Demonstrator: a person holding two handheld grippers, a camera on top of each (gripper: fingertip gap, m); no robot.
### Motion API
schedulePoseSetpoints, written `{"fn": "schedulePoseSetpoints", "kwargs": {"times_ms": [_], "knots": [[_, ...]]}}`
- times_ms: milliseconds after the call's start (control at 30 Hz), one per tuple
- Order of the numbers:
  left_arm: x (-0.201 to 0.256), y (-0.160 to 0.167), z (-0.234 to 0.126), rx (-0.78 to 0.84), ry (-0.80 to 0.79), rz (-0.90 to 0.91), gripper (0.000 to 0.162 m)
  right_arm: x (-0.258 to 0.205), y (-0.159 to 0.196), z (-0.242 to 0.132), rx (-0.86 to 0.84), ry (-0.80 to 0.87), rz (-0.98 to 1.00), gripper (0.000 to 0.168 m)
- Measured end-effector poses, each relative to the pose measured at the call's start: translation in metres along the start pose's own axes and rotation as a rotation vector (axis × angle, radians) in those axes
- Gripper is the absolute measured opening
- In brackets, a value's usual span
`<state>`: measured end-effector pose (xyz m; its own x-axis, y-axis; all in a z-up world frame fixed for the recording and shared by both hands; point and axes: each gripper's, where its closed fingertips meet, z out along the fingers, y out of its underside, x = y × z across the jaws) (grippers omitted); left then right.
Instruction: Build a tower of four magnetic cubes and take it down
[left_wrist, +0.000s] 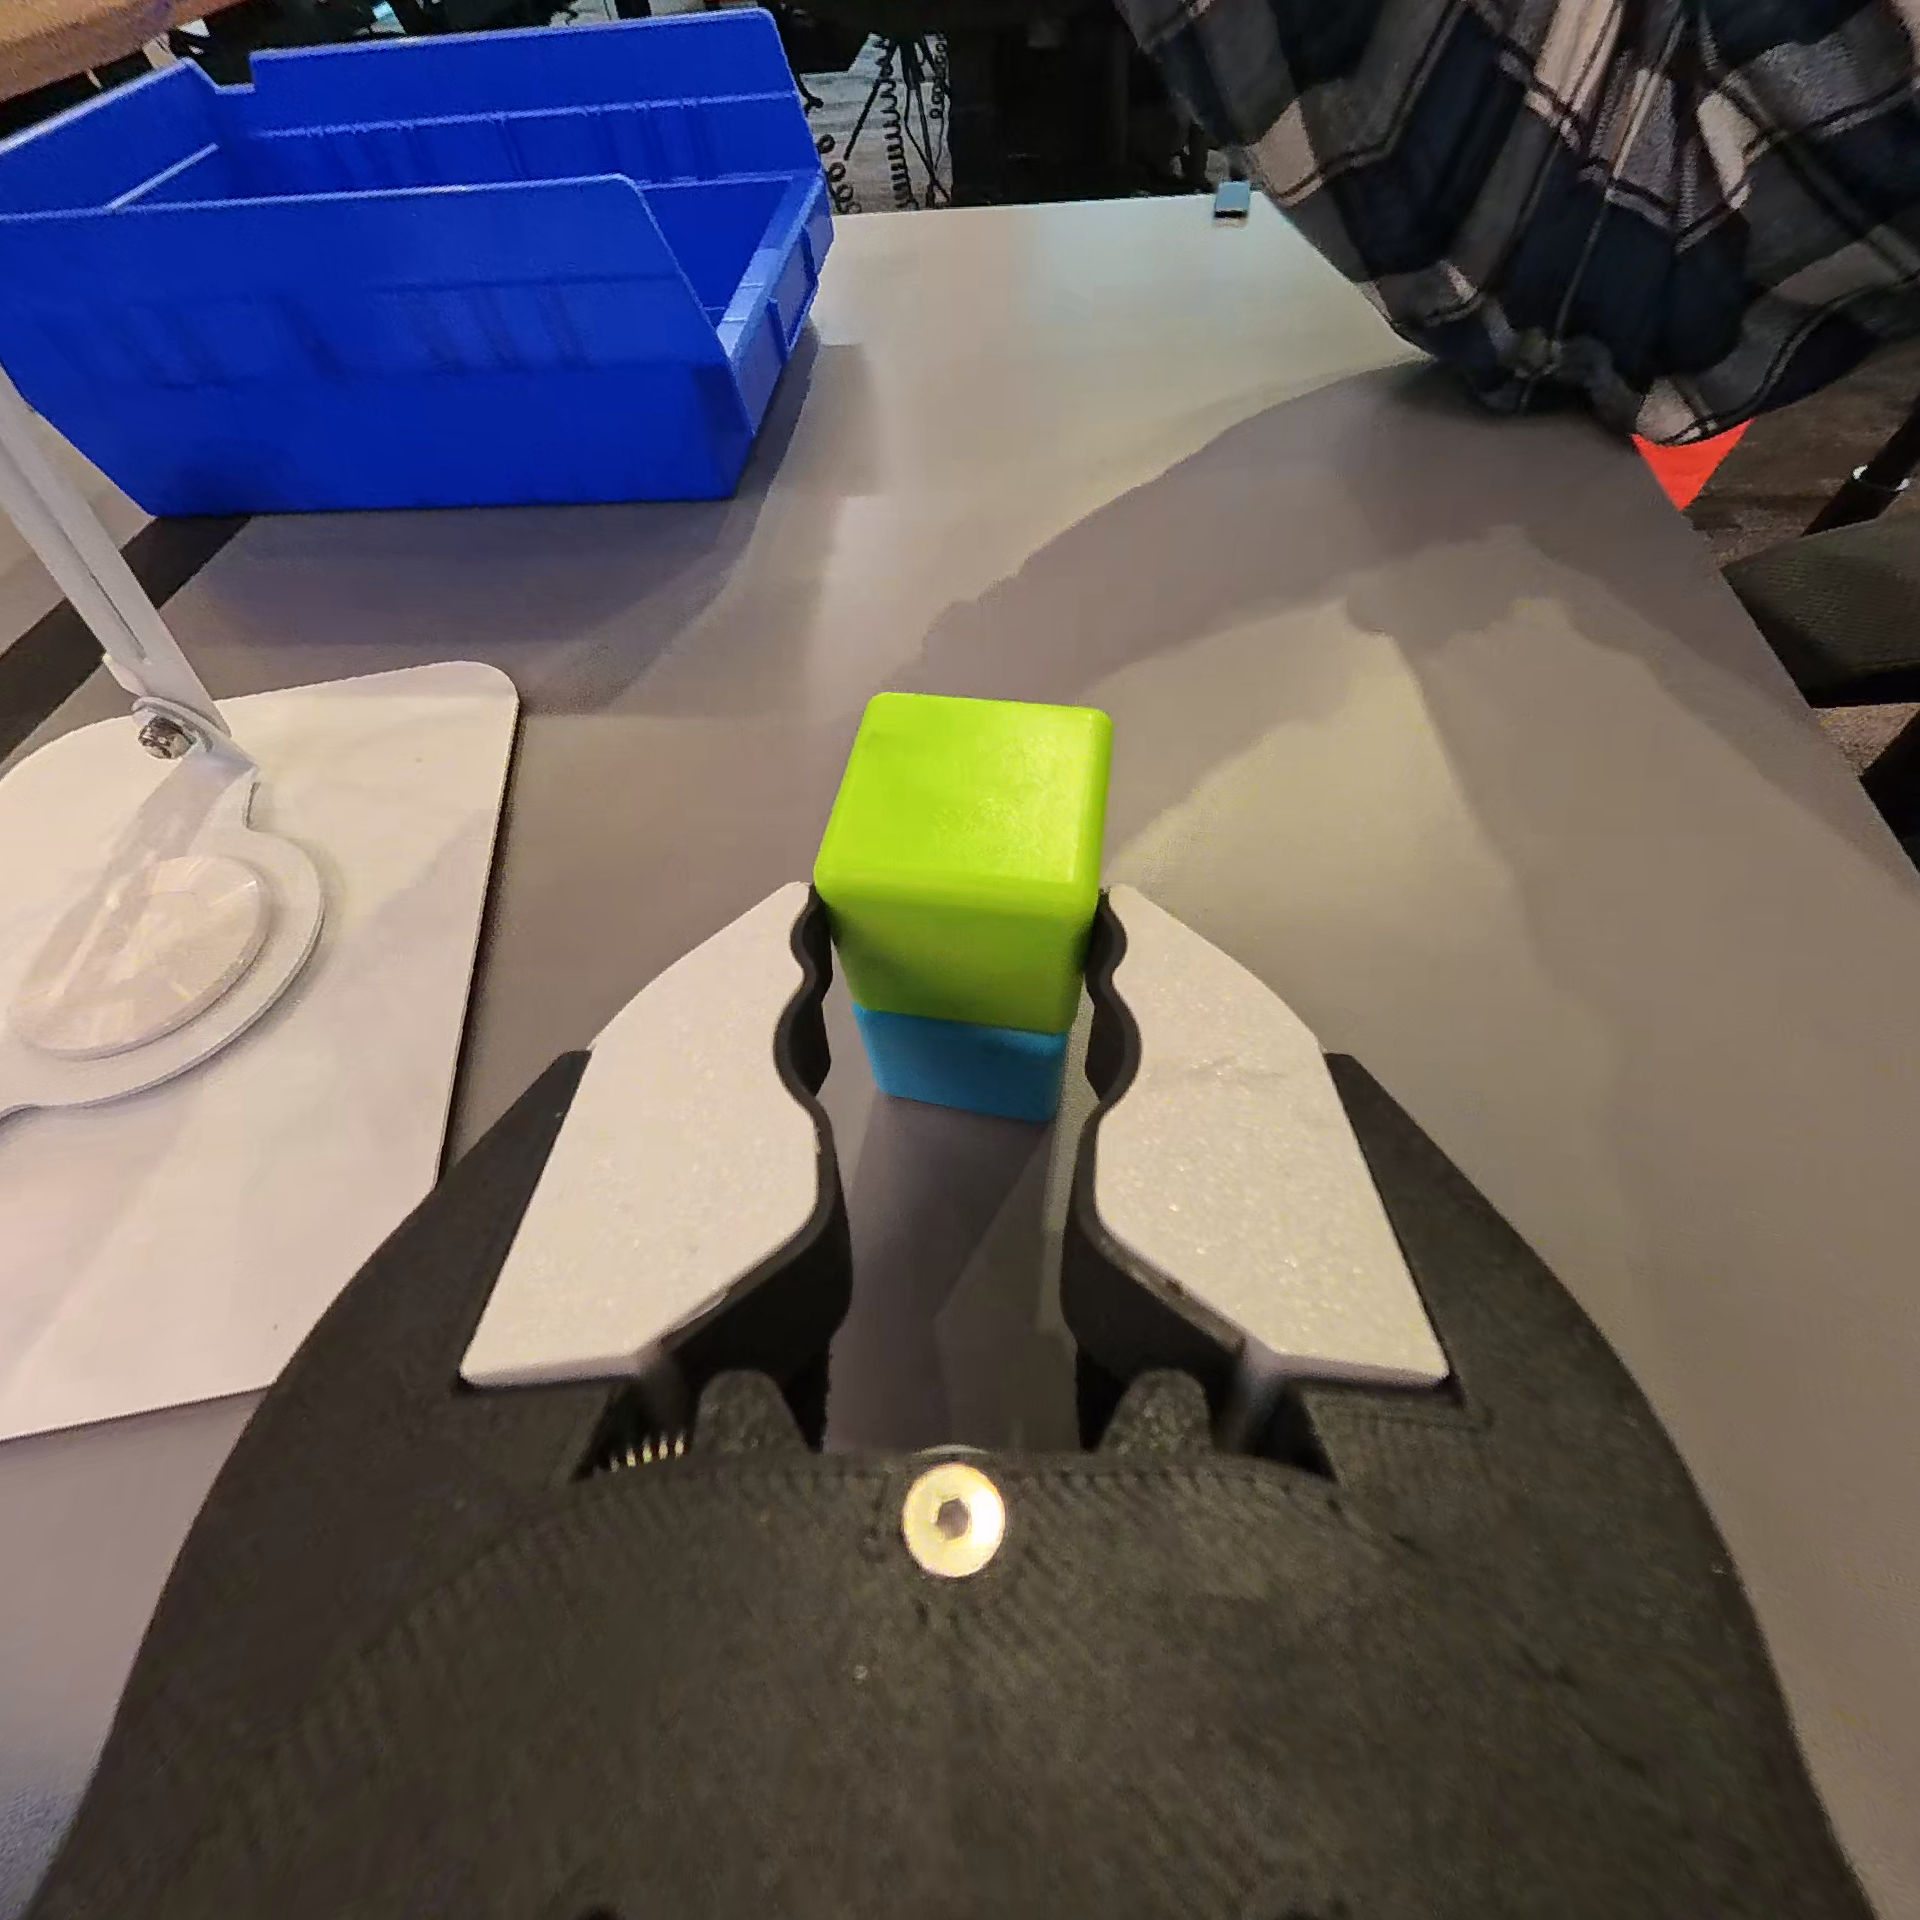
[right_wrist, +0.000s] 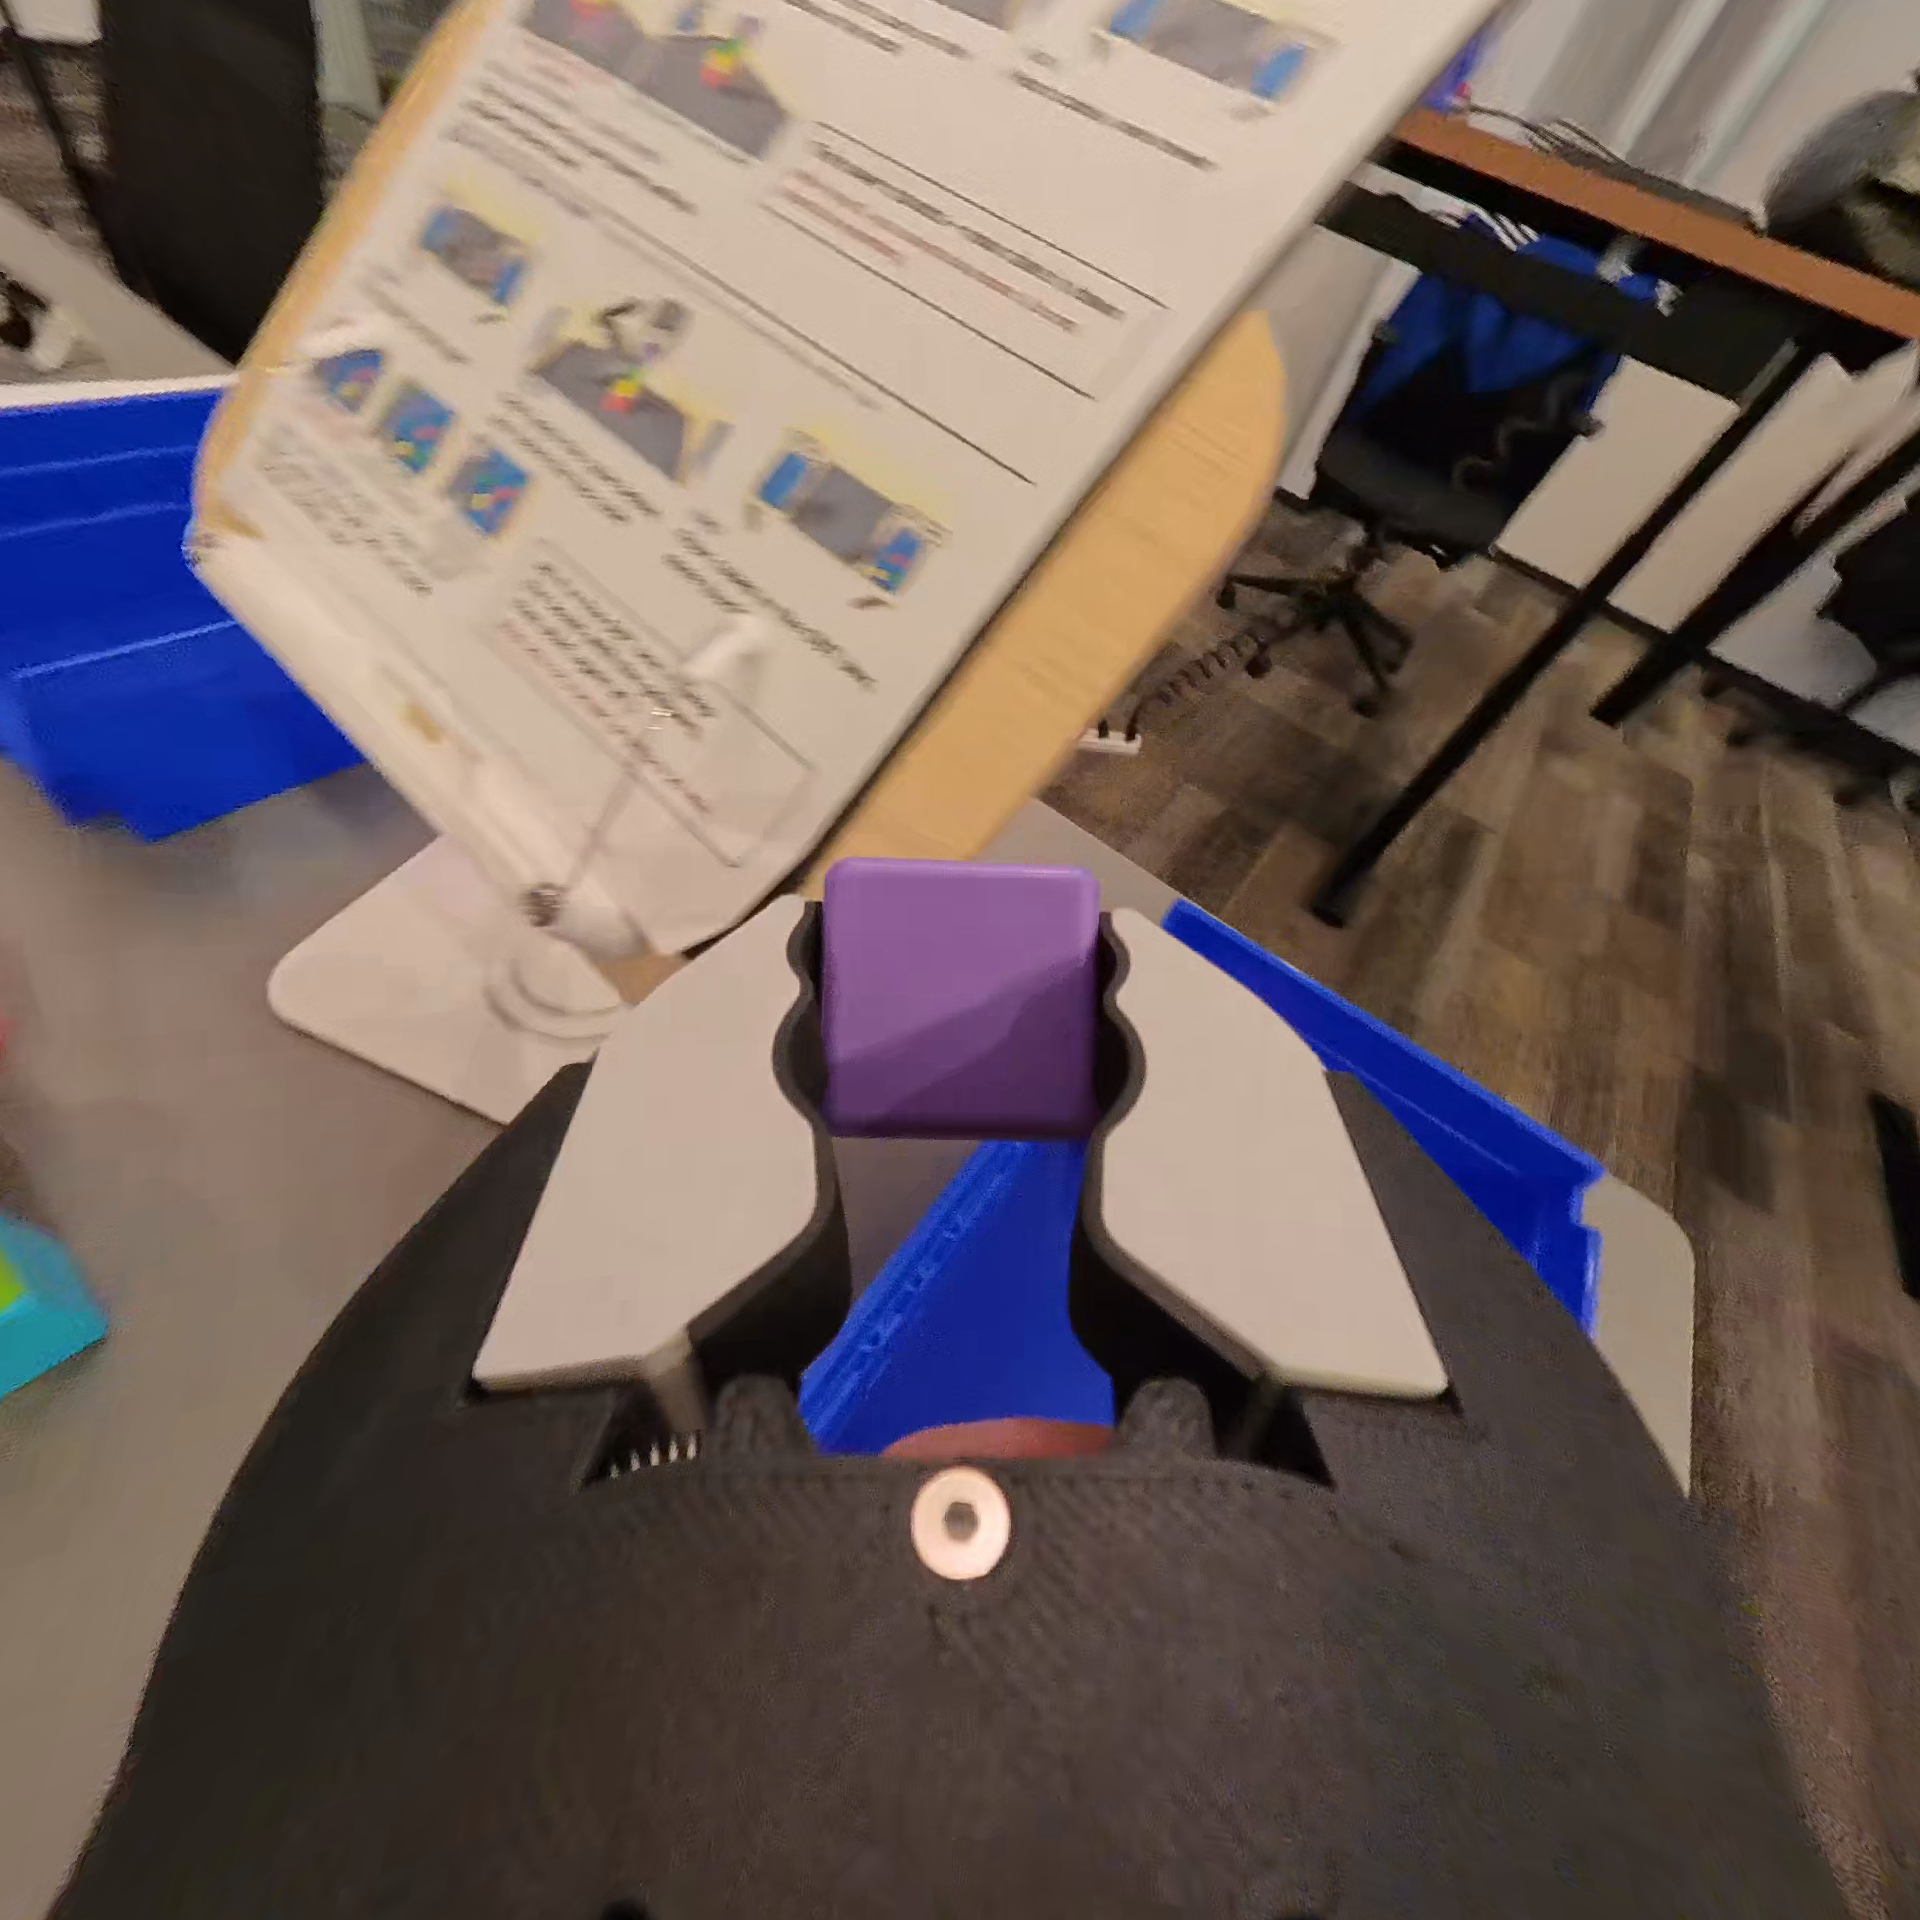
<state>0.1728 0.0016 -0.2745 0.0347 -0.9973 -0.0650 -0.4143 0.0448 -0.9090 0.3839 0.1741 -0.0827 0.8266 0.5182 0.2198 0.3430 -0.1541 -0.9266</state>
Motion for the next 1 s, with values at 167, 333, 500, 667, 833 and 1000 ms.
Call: {"fn": "schedulePoseSetpoints", "kwargs": {"times_ms": [167, 333, 500, 667, 833, 1000], "knots": [[0.000, 0.000, 0.000, 0.001, 0.000, 0.001, 0.047, 0.061, 0.047, 0.024, -0.075, 0.190, 0.088, 0.050], [0.001, 0.000, -0.001, 0.000, -0.001, 0.003, 0.047, 0.109, 0.106, 0.045, -0.151, 0.316, 0.201, 0.050], [0.001, 0.000, -0.001, 0.001, 0.002, 0.000, 0.047, 0.123, 0.161, 0.058, -0.317, 0.344, 0.219, 0.049], [0.002, 0.000, -0.001, 0.001, 0.002, 0.003, 0.047, 0.124, 0.199, 0.064, -0.465, 0.350, 0.205, 0.050], [0.002, 0.000, -0.001, 0.001, 0.004, 0.002, 0.047, 0.127, 0.224, 0.067, -0.545, 0.360, 0.206, 0.050], [0.002, 0.000, -0.001, 0.002, 0.005, 0.003, 0.047, 0.131, 0.238, 0.069, -0.600, 0.368, 0.199, 0.050]]}}
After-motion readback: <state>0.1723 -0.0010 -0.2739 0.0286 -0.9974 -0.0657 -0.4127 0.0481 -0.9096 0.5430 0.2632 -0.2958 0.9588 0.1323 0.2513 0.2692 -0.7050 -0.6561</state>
